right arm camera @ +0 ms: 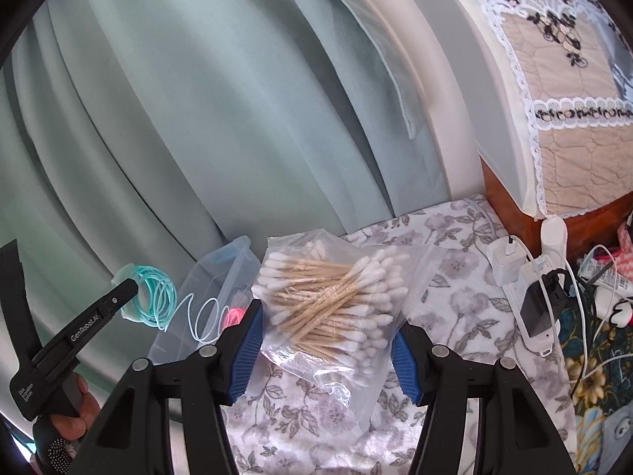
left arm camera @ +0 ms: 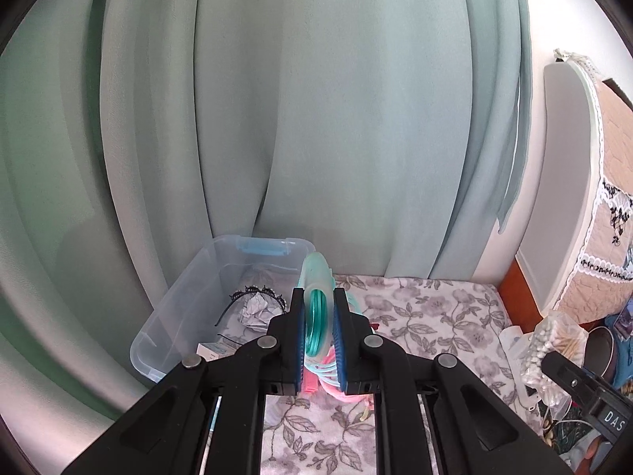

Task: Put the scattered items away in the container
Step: 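Carry the jump rope and cotton-swab bag in both grippers over the clear box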

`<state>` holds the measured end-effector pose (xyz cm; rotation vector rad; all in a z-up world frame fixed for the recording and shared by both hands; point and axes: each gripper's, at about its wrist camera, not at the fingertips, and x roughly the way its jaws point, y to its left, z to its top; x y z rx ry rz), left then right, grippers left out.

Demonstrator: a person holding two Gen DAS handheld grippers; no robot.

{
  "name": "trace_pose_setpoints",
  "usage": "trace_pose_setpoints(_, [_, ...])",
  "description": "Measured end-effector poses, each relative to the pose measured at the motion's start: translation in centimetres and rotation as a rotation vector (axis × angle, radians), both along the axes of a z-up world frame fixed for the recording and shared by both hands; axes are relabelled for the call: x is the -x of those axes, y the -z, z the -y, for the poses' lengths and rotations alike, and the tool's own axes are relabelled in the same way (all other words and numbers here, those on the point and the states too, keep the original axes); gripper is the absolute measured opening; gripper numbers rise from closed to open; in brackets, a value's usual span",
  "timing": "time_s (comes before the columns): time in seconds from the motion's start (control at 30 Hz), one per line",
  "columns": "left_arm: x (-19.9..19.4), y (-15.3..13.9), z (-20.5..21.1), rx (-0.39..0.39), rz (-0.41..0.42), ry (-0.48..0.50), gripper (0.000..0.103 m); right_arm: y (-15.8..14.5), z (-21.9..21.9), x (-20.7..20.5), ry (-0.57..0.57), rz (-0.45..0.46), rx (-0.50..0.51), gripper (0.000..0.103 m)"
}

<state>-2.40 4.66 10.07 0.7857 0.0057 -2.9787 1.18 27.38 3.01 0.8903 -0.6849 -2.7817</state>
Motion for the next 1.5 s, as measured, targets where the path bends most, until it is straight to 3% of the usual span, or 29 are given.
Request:
trace_pose_setpoints(0.23, [-1.0, -1.7, 1.8, -0.030, -0.056, -0.026, 0.013, -1.7, 1.8, -0.3, -0.057, -0.060, 0.024, 0.062])
trace_pose_setpoints(0.4, [-1.2, -2.3, 3.5, -0.066, -0.091, -0.046, 0.013, -3.5, 3.6, -0.3, -0.087, -0.118, -0.018, 0.062])
trace_pose_setpoints(0.57, [-1.2, -2.2, 6.2, -0.105, -0.110, -0.093, 0.013, -3.3, 6.3, 0.9, -0.128, -0.084, -0.061, 0.062])
trace_pose_setpoints(1.07, [1.1, 2.6, 14.7, -0.240, -0.038, -0.212, 0.013, -0.1, 12.2, 5.0, -0.252, 0.041, -0.185, 0.062])
trace_pose_setpoints(1.37, [2.6, 5.5, 17.9, -0.284, 0.015, -0.244, 0.013, 1.1, 15.6, 8.3, -0.321, 0.102, -0.244, 0.062])
trace_pose_setpoints(1.5, [2.9, 6.3, 18.4, -0.285, 0.031, -0.235, 0.013, 0.6, 18.1, 10.1, -0.374, 0.087, -0.251, 0.062])
